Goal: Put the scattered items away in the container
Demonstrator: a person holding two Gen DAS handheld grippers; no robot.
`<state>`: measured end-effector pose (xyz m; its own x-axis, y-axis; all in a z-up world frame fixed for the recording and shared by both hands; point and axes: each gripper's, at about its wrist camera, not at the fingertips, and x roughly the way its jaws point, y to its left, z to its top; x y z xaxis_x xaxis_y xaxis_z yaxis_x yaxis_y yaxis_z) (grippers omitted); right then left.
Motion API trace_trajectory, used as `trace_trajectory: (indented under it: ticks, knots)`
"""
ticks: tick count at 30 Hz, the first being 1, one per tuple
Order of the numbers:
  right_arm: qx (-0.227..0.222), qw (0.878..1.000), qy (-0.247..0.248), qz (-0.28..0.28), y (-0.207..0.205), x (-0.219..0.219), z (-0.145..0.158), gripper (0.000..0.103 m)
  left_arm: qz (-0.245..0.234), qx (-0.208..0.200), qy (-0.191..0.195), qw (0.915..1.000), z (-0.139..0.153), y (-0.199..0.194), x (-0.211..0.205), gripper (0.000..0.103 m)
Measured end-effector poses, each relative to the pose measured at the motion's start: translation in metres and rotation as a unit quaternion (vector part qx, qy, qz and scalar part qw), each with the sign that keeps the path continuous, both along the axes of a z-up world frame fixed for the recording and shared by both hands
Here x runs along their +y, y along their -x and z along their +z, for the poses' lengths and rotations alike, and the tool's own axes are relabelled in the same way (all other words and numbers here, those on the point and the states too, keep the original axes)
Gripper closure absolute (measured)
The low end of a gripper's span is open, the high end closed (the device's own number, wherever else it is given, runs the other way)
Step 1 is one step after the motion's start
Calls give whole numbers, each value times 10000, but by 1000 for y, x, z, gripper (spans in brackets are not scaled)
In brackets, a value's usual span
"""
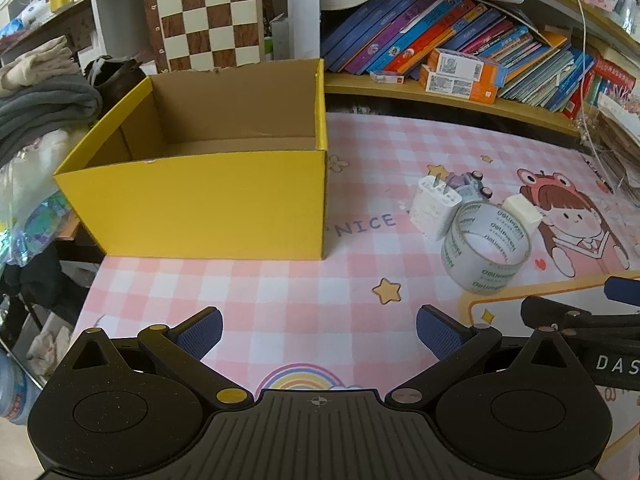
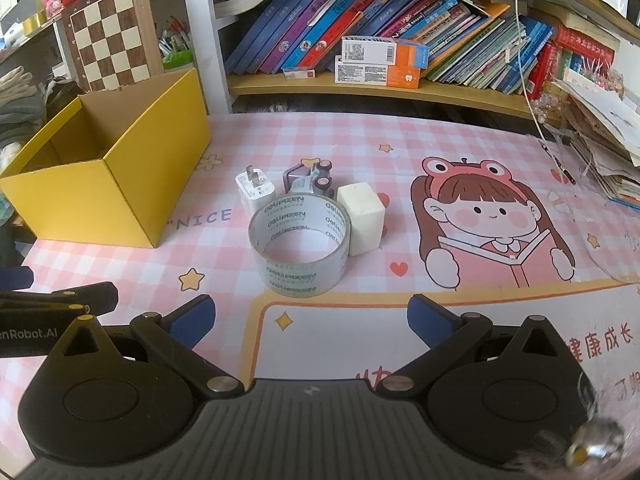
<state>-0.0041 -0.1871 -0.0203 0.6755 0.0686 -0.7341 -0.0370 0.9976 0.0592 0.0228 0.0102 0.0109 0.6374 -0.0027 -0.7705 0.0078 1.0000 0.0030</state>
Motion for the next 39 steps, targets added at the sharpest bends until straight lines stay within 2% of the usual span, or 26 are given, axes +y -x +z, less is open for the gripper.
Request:
trace_trajectory:
  ticks: [12,15,18,20,25,28,31,39]
  knots:
    - [31,9995,-309,68,-12,-20,-7,2,-202,-28,-7,9998,-5,-8,-16,0]
    - [95,9994,-319,41,-18,-26,-10,11,-150,-133,85,9998,-6,-11,-17,0]
    - [111,9993,-348,123,-25,-30,-12,16,-78,-171,172,9997,-7,-16,-20,0]
    - [110,9992,-336,205,-29,-31,-14,20,-107,-206,114,9997,-8,-21,-24,0]
    - [242,9984,-343,388,-43,-34,-20,42,-204,-277,-9,9994,-8,-27,-36,0]
    - [244,9978,-377,485,-51,-35,-22,50,-235,-232,-149,9993,-10,-28,-42,0]
    - [221,9973,-444,537,-59,-38,-22,53,-265,-189,-267,9991,-11,-29,-47,0]
    - [273,9965,-492,621,-78,-41,-24,60,-530,-172,-1,9984,-8,-30,-50,0]
